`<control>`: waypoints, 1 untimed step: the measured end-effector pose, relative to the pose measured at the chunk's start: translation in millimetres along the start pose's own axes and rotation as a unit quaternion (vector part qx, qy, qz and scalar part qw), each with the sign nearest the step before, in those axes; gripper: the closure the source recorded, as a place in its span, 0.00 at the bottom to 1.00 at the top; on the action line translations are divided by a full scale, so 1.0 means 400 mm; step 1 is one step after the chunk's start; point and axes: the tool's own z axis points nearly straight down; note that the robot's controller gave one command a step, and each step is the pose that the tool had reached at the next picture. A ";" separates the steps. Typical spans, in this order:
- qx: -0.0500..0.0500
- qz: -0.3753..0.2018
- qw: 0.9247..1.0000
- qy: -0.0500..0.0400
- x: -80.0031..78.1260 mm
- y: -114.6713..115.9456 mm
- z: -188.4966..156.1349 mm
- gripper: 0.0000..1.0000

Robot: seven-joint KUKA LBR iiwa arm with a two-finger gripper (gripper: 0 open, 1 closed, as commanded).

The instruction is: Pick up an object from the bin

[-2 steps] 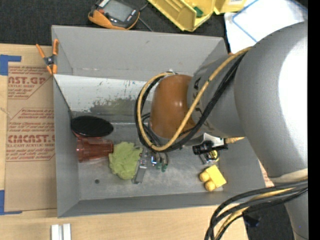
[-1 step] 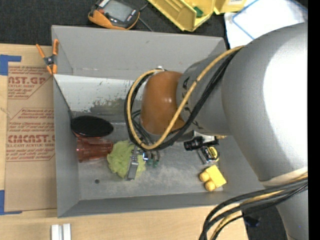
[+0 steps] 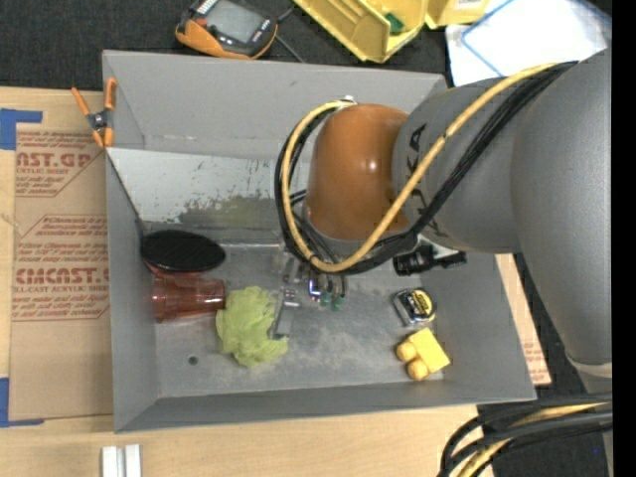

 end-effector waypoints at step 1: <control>0.003 0.007 1.000 0.007 -0.011 0.009 -0.023 0.00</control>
Offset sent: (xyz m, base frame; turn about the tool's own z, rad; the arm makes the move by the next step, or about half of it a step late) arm 0.0237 0.0561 0.0925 -0.0679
